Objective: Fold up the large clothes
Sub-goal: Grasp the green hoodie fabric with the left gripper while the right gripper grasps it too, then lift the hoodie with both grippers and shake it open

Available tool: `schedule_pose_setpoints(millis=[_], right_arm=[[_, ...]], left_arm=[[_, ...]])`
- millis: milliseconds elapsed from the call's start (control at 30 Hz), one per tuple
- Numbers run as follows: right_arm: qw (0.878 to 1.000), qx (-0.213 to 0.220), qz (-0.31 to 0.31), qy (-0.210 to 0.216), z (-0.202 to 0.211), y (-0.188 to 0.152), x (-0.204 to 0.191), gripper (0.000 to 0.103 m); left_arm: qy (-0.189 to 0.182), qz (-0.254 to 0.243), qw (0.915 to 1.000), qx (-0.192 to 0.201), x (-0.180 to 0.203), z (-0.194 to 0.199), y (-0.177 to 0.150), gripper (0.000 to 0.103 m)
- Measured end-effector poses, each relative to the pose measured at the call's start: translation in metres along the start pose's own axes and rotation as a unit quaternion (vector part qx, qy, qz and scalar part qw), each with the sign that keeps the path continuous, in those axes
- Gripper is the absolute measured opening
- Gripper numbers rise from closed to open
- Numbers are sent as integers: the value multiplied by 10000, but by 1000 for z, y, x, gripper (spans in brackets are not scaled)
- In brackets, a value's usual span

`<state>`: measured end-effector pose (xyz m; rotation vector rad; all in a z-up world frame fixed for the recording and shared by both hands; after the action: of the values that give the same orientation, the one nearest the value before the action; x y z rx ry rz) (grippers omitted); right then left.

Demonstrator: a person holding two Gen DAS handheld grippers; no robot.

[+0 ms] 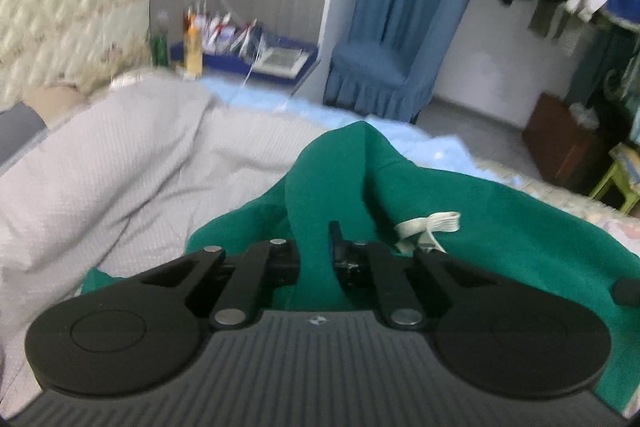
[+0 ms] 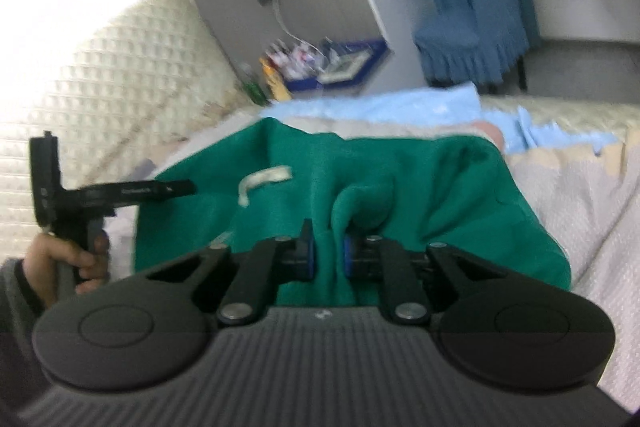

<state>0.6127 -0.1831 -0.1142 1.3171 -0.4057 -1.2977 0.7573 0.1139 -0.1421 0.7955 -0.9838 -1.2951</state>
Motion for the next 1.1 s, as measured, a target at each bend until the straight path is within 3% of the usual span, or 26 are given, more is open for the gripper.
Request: schedule_pose_setpoints(millis=[233, 467, 700, 900, 1000, 1100], right_arm=[[9964, 662, 222, 480, 80, -8, -37, 15], [9929, 897, 510, 589, 191, -46, -67, 15], [9962, 156, 711, 475, 256, -111, -91, 15], [9945, -922, 394, 297, 234, -161, -78, 15], [9942, -1021, 194, 285, 222, -166, -65, 16], [9950, -949, -62, 295, 227, -164, -64, 18]], left_arm=[[-215, 145, 9968, 750, 14, 117, -20, 7], [-98, 491, 9938, 991, 22, 237, -71, 7], [448, 1101, 9919, 456, 23, 308, -155, 7], [625, 888, 9941, 27, 42, 320, -191, 7], [595, 916, 9940, 78, 47, 332, -200, 8], [508, 1046, 9932, 49, 45, 342, -209, 26]])
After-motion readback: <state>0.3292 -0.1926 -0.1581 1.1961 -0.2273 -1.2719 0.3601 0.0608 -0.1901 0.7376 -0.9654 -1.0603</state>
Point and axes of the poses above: each gripper's, at about its wrist camera, not at the fingertips, and z roughly against the way its jaws point, x to its right, y to its top, the point moved 1 cm from there along -z, roughly the way its jaws point, and after that the axes turned 15 degrees about x, right-handed, at the moved point
